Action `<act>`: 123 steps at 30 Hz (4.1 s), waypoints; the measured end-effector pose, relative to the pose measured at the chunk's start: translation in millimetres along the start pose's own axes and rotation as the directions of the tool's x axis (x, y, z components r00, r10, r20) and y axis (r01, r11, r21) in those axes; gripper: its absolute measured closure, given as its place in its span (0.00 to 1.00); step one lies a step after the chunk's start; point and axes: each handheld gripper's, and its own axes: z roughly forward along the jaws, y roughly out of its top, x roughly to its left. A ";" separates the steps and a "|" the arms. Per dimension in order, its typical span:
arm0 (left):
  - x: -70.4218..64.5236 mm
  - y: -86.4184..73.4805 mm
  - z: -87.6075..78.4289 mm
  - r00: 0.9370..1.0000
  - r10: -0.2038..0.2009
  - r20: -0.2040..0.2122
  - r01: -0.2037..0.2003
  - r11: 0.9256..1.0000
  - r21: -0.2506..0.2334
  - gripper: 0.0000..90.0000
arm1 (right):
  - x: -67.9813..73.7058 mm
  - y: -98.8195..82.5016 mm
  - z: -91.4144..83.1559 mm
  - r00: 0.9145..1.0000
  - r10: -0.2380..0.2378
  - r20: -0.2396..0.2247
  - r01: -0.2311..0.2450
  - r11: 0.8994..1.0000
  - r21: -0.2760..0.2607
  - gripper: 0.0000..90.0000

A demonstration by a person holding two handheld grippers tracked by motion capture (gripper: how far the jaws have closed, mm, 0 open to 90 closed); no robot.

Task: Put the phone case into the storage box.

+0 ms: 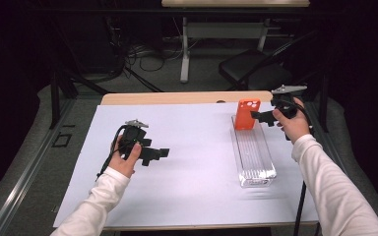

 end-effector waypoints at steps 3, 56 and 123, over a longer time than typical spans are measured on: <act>0.6 0.5 -0.2 1.000 0.002 0.000 -0.002 1.000 -0.006 0.17 | 0.5 0.1 -1.2 1.000 0.011 -0.004 -0.011 1.000 0.016 0.00; 3.2 -4.4 -7.8 1.000 0.026 0.009 -0.026 1.000 -0.013 0.17 | 40.7 5.0 -22.7 0.990 0.140 0.026 -0.141 0.985 0.095 0.10; -22.9 -15.8 6.5 0.995 0.095 0.033 -0.096 0.995 0.015 0.17 | 192.6 -20.3 -23.6 0.945 -0.083 -0.318 0.127 0.985 0.121 0.11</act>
